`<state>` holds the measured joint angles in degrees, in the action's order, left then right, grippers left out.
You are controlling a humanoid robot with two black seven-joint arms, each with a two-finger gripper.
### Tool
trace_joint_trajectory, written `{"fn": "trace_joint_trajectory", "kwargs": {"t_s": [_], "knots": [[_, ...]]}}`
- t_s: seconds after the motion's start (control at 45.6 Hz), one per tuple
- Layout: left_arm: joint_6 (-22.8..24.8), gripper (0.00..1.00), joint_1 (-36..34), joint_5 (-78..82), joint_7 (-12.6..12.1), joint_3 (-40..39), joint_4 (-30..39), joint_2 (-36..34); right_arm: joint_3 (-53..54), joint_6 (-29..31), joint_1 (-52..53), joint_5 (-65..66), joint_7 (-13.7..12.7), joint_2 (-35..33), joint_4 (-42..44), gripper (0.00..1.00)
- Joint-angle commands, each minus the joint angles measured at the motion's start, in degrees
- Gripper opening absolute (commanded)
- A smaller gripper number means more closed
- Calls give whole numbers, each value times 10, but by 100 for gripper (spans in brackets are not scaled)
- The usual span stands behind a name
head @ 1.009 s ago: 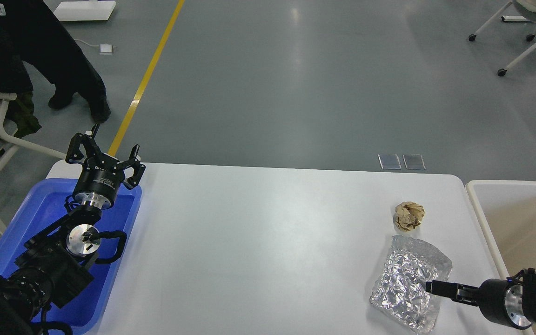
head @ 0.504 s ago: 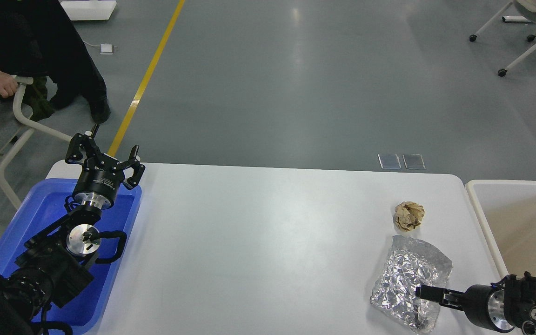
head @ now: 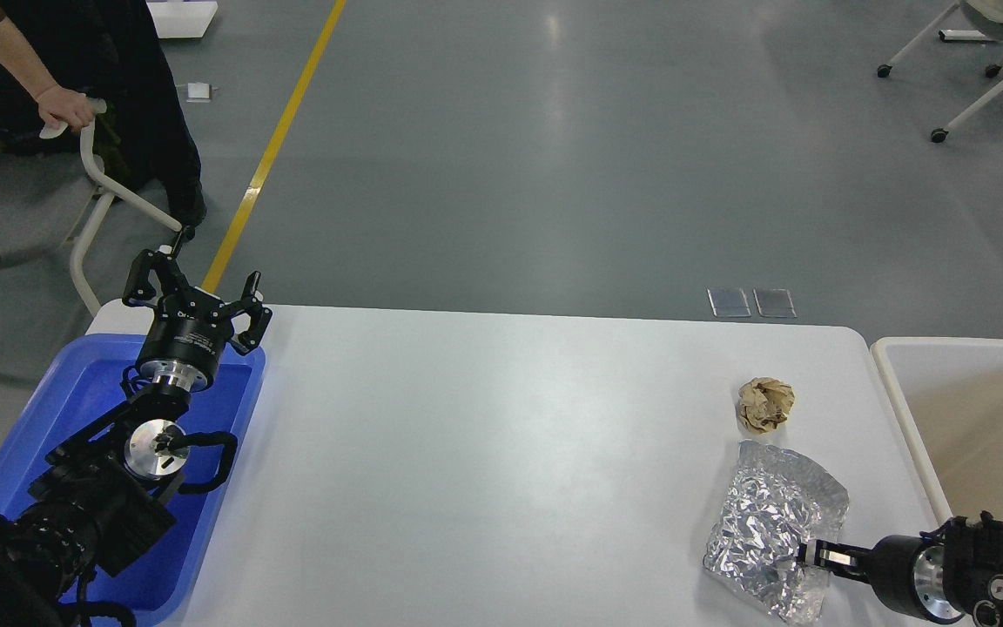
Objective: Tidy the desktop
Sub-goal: 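Close the right gripper on the silver foil wrapper, then lift the foil wrapper and carry it over the white bin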
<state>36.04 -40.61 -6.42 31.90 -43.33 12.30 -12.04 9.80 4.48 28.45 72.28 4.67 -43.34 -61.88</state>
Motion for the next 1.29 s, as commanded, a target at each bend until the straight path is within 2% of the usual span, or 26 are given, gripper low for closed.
{"fn": "trace_joint_trajectory", "kwargs": {"t_s": [0.0, 0.329, 0.702, 0.789, 0.899, 1.053, 1.272], "knots": [[0, 100, 0, 0, 0, 0, 0, -1, 4, 3, 0, -6, -1, -4, 5, 0], [0, 100, 0, 0, 0, 0, 0, -1, 30, 3, 4, -32, -1, -39, -24, 0], [0, 100, 0, 0, 0, 0, 0, 0, 43, 24, 32, -100, -4, -190, -220, 0], [0, 100, 0, 0, 0, 0, 0, 0, 49, 52, 55, -127, -6, -213, -226, 0], [0, 100, 0, 0, 0, 0, 0, 0, 62, 121, 105, -194, -8, -239, -223, 0], [0, 100, -1, 0, 0, 0, 0, -1, 63, 185, 208, -288, -38, -278, -220, 0], [0, 100, 0, 0, 0, 0, 0, 0, 58, 261, 346, -333, -55, -310, -207, 0]]}}
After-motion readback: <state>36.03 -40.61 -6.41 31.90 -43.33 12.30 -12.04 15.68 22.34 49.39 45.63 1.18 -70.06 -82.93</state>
